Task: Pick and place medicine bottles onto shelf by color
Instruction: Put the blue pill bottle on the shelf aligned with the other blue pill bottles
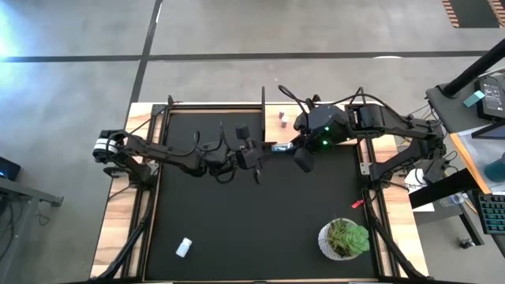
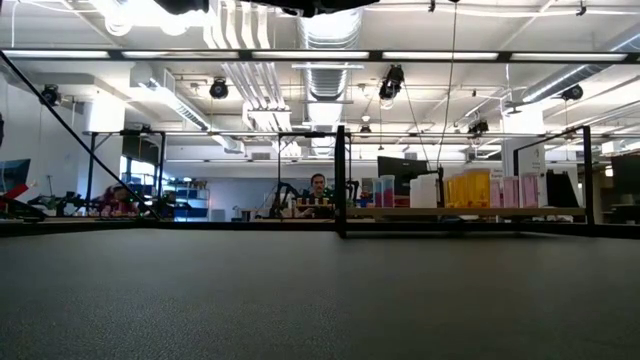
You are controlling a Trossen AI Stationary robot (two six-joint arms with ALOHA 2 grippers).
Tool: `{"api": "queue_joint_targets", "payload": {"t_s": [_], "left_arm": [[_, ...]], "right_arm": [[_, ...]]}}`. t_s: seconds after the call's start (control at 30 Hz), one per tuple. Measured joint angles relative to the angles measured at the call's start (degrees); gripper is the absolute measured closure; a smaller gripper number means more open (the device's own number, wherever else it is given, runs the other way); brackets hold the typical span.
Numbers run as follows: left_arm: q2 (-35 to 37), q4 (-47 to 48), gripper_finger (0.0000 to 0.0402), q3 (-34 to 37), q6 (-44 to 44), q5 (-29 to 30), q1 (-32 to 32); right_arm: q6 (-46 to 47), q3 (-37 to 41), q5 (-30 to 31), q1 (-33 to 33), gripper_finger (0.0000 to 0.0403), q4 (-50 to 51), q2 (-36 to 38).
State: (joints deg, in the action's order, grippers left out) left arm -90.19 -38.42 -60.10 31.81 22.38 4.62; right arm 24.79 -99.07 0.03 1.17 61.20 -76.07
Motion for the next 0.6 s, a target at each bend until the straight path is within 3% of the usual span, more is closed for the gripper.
{"api": "queue_joint_targets", "payload": {"t_s": [0.33, 0.6], "left_arm": [[0.0, -0.4, 0.0314, 0.1, -2.9, -0.3, 0.0], [0.0, -2.1, 0.0314, 0.1, -6.2, -0.3, -0.3]], "right_arm": [[-3.9, 0.0, 0.0, 0.0, 0.0193, 0.3, 0.0], [-20.0, -8.5, 1.1, 0.0, 0.0173, 13.8, 0.3]]}}
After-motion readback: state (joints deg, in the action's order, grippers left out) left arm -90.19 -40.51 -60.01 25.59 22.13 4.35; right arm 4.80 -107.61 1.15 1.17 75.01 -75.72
